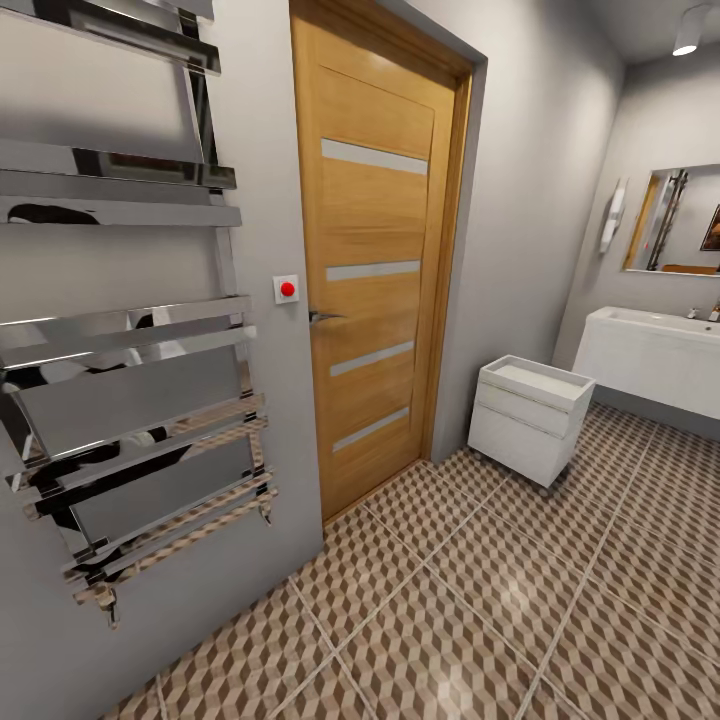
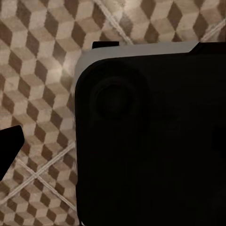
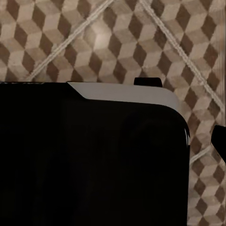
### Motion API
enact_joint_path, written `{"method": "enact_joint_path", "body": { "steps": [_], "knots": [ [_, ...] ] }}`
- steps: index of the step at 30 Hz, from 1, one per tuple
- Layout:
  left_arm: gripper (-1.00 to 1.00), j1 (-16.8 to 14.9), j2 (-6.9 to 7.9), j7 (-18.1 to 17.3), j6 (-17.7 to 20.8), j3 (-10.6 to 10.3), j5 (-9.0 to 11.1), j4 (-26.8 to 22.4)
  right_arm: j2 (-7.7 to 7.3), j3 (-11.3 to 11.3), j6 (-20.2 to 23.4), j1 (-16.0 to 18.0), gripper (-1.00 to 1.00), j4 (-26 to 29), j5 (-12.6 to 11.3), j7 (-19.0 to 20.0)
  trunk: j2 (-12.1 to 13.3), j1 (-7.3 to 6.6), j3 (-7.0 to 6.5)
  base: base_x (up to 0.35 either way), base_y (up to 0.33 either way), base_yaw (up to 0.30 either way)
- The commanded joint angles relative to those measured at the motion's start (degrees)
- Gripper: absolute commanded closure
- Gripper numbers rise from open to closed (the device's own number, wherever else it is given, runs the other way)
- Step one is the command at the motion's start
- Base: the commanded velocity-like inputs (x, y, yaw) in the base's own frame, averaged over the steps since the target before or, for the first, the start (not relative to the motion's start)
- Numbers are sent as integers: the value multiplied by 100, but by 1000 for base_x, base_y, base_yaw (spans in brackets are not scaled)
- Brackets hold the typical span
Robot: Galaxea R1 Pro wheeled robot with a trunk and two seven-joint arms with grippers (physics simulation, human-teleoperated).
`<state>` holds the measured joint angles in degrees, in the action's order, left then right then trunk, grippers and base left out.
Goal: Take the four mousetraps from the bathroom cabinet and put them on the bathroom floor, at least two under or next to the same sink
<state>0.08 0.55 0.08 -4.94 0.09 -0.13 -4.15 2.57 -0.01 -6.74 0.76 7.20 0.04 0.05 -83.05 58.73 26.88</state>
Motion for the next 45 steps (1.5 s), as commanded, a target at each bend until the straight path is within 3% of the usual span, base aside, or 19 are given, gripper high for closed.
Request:
{"method": "enact_joint_path", "body": {
  "steps": [1, 9, 14, 27, 28, 31, 33, 38, 39, 42, 45],
  "knots": [
    [-100, 1, 18, 8, -44, 2, -2, -38, -2, -1, -53, 3, -100, 28, 3, -4, -3, 0, 5, 0, 0, 0],
    [-100, -10, 149, 129, 166, 13, 3, -296, -13, 0, -309, 3, -100, 287, 23, -86, -3, 0, 5, 0, 0, 0],
    [-100, -39, 162, 290, 327, 18, 3, -457, -24, 0, -159, 56, -100, 449, 29, -239, -3, 0, 5, 0, 0, 0],
    [-100, -145, 18, 451, 743, 1, 26, -875, -35, 21, 258, 306, -100, 870, 47, -657, -3, 0, 5, 0, 0, 0],
    [-100, -146, 12, 441, 3352, -11, 21, -6019, -37, 33, 585, 311, -100, 4300, 47, -665, -3, 0, 5, 0, 0, 0],
    [-100, -147, 15, 429, 3091, -23, 12, -5633, -37, 43, 201, 315, -100, 4223, 49, -672, -3, 0, 5, 0, 0, 0],
    [-100, -148, 21, 422, 2488, -26, 1, -5124, -37, 48, -179, 317, -100, 4062, 49, -677, -3, 0, 5, 0, 0, 0],
    [-100, -148, 70, 430, 1127, -26, -9, -4352, -35, 46, -585, 318, -100, 3735, 51, -680, -3, 0, 5, 0, 0, 0],
    [-100, -148, 93, 437, 646, -24, -11, -4112, -34, 46, -673, 320, -100, 3647, 53, -679, -3, 0, 5, 0, 0, 0],
    [-100, -148, 127, 443, 145, -21, -12, -3839, -36, 45, -758, 321, -100, 3570, 54, -676, -3, 0, 5, 0, 0, 0],
    [-100, -148, 158, 444, -118, -19, -9, -3644, -36, 45, -810, 322, -100, 3525, 56, -674, -3, 0, 5, 0, 0, 0]
  ]
}}
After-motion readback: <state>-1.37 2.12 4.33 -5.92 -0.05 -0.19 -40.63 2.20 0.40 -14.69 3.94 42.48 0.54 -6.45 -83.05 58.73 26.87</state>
